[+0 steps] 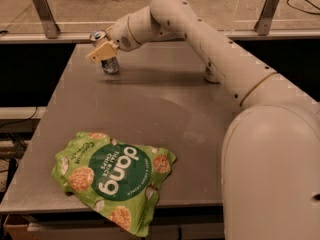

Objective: Move redbull can near green rice chip bag

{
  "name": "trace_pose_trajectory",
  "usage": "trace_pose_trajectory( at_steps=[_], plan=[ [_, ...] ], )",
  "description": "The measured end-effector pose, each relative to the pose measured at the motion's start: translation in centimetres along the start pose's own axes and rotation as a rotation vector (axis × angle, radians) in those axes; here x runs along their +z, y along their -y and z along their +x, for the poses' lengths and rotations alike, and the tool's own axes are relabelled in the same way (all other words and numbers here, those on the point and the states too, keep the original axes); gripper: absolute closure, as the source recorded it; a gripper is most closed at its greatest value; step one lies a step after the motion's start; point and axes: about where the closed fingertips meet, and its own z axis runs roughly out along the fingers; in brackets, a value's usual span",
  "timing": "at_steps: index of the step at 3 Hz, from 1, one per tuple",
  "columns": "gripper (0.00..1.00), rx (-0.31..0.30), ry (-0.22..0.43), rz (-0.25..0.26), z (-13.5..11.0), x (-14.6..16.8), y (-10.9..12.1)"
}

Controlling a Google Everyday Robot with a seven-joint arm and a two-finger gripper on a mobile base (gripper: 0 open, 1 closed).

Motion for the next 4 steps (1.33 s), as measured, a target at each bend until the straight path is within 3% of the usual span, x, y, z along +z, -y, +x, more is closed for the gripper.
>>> trace_pose_trajectory(
  at_steps=[1, 2, 3, 4],
  plan=[
    [0.64, -0.009, 0.017, -0.022, -0.7, -0.6, -0.8],
    [0.89, -0.037, 0.069, -0.039, -2.2, -3.8, -1.7],
    [1.0, -0.022, 0.116, -0.067, -2.5, -6.6, -3.5],
    [1.0, 0.027, 0.15, -0.115, -1.8, -8.6, -6.6]
  ],
)
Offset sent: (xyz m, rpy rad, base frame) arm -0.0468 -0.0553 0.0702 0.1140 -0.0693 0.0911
